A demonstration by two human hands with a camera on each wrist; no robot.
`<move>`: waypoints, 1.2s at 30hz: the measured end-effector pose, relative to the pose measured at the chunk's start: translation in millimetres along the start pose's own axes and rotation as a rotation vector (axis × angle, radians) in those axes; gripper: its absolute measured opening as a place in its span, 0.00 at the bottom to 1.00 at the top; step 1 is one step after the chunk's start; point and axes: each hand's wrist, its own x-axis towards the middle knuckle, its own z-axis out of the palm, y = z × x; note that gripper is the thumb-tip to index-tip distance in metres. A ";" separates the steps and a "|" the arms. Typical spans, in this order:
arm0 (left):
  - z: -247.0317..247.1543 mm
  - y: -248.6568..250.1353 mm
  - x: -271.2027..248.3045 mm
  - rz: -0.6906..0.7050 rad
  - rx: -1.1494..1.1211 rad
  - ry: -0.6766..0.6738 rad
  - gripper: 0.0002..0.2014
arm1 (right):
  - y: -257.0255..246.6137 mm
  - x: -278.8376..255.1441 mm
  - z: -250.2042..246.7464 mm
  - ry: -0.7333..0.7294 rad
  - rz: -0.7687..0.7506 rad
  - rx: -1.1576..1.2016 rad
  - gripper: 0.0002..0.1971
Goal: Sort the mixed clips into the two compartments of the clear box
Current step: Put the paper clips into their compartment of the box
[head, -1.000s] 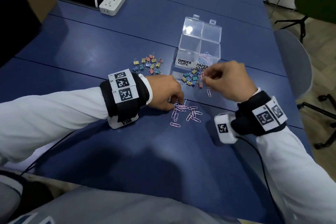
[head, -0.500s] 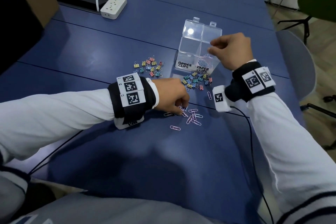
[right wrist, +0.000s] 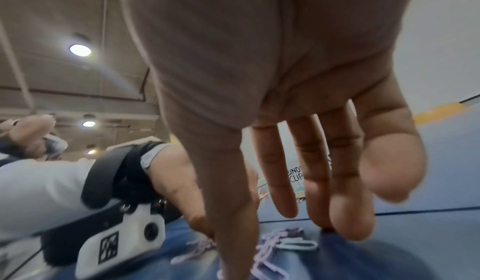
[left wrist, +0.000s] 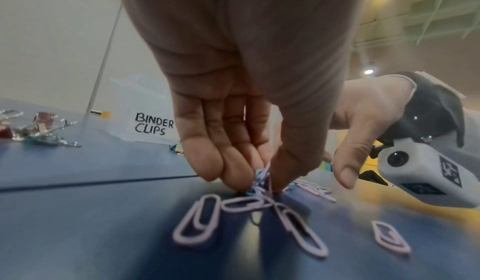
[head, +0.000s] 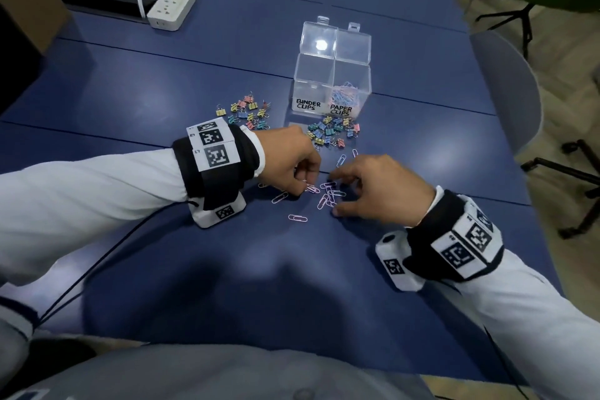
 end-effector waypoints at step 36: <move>-122.1 -10.5 117.3 -0.225 0.135 0.172 0.05 | -11.7 12.8 4.5 -0.033 -0.065 0.008 0.08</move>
